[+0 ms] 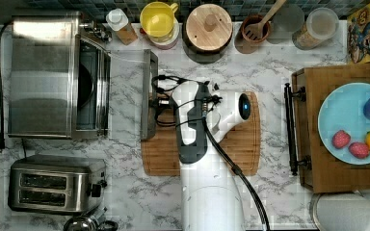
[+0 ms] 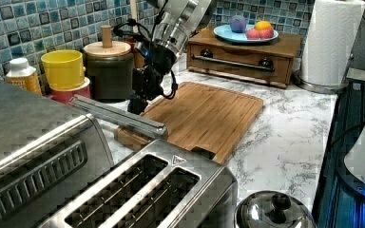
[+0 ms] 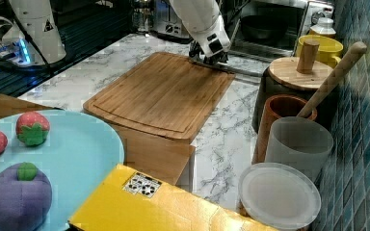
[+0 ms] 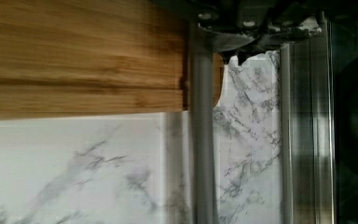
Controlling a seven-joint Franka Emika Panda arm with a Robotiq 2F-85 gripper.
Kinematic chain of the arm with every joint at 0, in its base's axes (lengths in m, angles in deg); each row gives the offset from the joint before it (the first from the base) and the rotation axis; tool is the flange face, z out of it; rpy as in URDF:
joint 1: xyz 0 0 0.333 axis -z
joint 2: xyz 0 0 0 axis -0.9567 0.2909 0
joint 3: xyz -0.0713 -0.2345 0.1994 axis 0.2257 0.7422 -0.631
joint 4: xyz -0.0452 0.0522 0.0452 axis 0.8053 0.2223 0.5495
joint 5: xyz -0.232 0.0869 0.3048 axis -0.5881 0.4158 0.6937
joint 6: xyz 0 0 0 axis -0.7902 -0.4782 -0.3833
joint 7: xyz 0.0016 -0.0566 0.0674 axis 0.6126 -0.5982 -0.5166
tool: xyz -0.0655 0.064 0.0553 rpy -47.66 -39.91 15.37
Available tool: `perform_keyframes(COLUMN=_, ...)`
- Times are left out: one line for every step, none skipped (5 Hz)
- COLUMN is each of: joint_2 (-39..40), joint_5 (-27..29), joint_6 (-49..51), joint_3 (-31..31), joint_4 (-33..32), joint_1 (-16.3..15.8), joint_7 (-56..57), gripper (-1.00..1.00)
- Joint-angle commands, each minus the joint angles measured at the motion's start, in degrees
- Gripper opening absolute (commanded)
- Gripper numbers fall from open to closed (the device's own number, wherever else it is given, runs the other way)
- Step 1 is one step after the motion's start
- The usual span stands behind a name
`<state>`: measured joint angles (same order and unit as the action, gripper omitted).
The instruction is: Close the oven.
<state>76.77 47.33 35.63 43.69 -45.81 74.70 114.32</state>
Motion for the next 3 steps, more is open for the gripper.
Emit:
perform_keyframes(joint_2=-0.1, joint_5=2.3, joint_6=-1.7, joint_3=-3.1, joint_4=8.8, joint_1=-1.8, joint_7=-1.3, gripper=-1.0)
perform_keyframes(joint_2=-0.1, joint_5=3.8, joint_6=0.4, joint_3=-3.9, joint_4=9.5, joint_1=-1.2, joint_7=-1.0, gripper=-1.0)
perform_keyframes(joint_2=-1.0, joint_5=3.5, joint_6=2.0, joint_3=-4.9, joint_4=10.6, joint_1=-1.4, joint_7=-1.8, gripper=-1.0)
